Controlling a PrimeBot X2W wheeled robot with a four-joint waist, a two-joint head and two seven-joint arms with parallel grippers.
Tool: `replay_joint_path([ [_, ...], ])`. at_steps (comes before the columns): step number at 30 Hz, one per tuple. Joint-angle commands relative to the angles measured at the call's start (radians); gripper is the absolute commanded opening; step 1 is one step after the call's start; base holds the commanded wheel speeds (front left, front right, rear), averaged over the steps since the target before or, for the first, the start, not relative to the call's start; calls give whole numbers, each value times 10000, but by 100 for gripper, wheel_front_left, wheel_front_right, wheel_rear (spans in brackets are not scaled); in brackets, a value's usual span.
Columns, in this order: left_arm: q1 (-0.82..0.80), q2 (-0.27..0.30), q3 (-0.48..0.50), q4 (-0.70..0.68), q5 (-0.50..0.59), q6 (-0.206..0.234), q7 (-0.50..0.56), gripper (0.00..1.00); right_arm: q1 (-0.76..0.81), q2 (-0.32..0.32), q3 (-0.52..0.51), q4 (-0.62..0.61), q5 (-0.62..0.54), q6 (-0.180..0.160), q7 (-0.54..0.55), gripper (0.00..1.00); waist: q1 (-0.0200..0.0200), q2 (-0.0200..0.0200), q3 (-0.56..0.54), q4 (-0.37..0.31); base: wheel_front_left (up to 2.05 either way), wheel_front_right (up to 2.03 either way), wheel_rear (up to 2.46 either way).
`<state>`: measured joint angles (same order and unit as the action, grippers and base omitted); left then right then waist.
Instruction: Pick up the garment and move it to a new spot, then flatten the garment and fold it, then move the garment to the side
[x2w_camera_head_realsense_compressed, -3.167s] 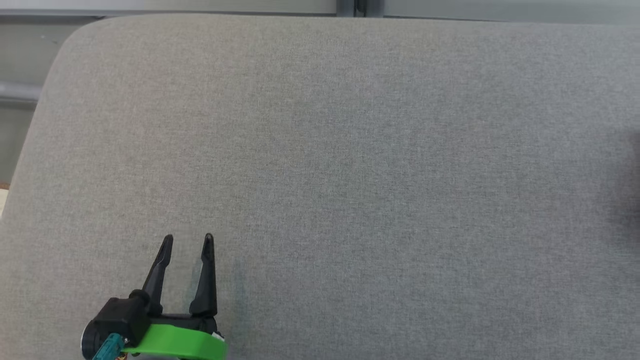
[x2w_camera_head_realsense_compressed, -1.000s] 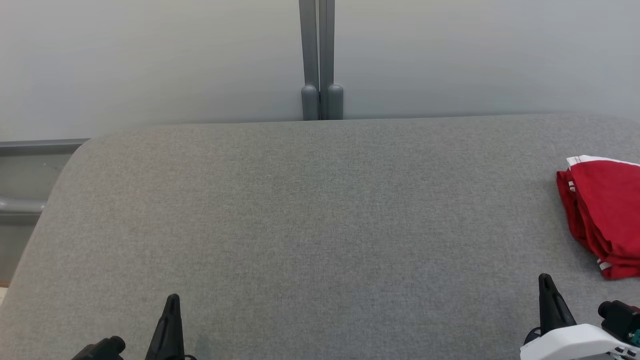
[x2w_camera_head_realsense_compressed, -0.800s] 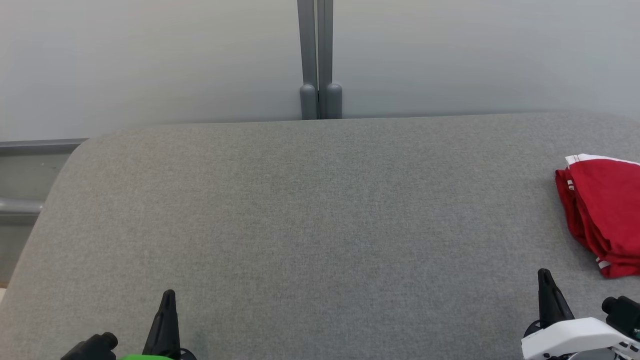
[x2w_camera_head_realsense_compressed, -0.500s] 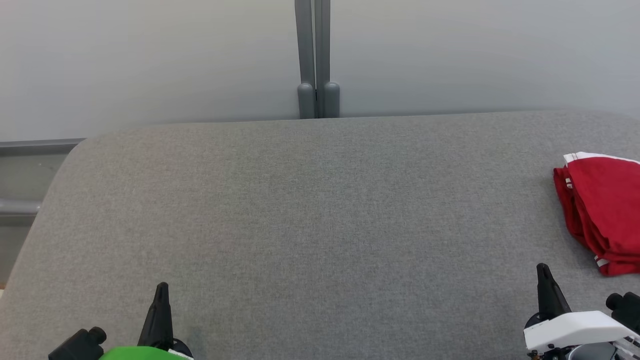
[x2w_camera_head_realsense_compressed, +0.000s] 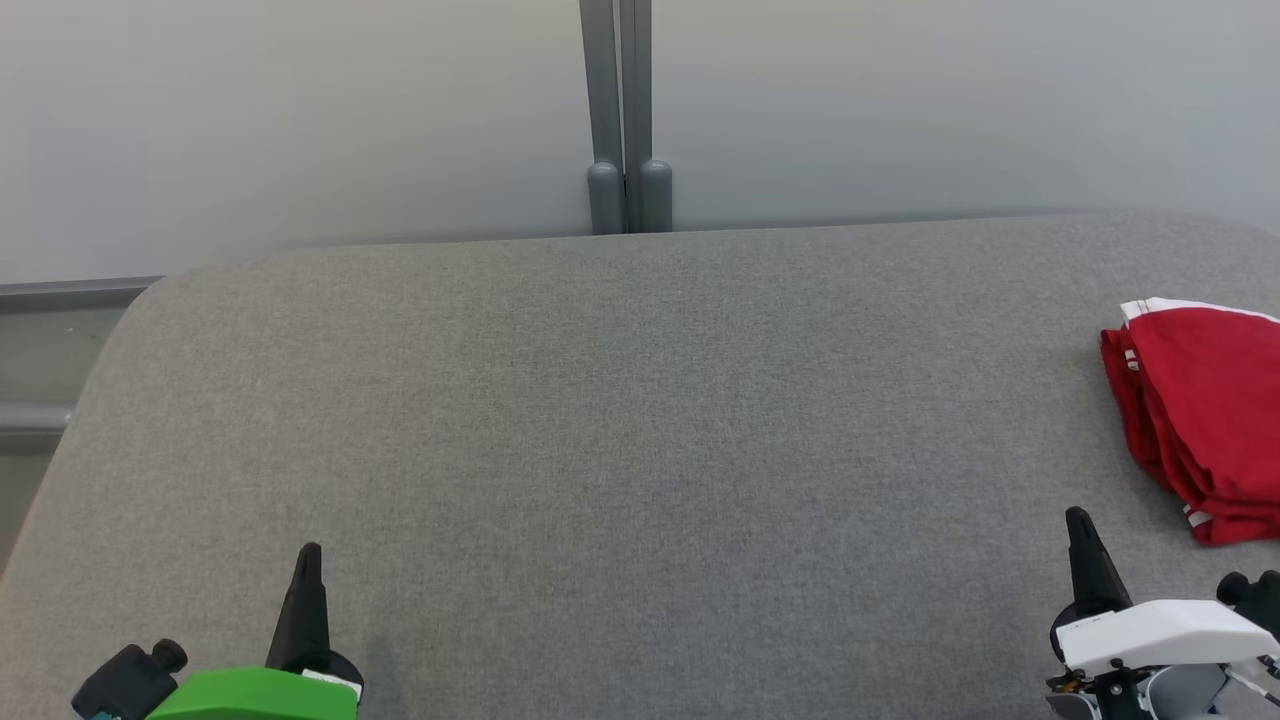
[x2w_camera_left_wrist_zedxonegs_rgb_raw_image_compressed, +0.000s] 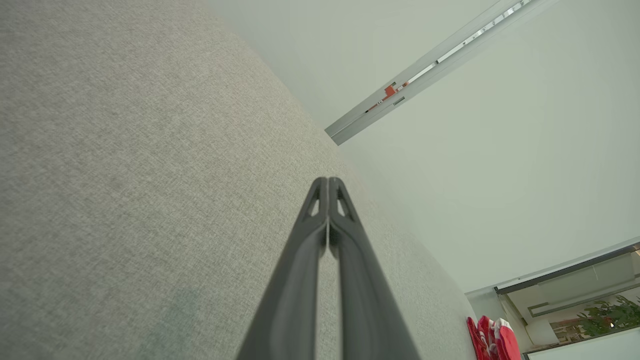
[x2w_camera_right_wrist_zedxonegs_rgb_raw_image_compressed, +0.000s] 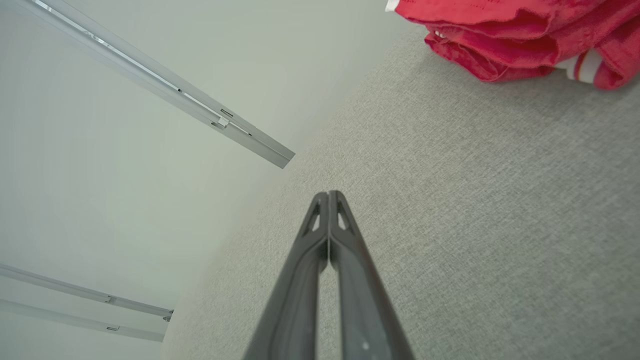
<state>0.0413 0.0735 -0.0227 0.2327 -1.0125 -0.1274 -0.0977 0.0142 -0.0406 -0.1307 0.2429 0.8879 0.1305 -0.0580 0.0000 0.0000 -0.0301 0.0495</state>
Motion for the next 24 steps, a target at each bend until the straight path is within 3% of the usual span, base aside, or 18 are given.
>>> replay_joint_path([
  [1,-301,82,79,-89,-334,-24,72,0,-230,-68,15,-108,331,6,69,0,0,0,6,-9,0,0,0],
  [24,-775,105,396,-21,-2623,-34,700,0,-644,-90,71,-64,2941,5,702,0,0,0,106,-157,0,0,0],
])
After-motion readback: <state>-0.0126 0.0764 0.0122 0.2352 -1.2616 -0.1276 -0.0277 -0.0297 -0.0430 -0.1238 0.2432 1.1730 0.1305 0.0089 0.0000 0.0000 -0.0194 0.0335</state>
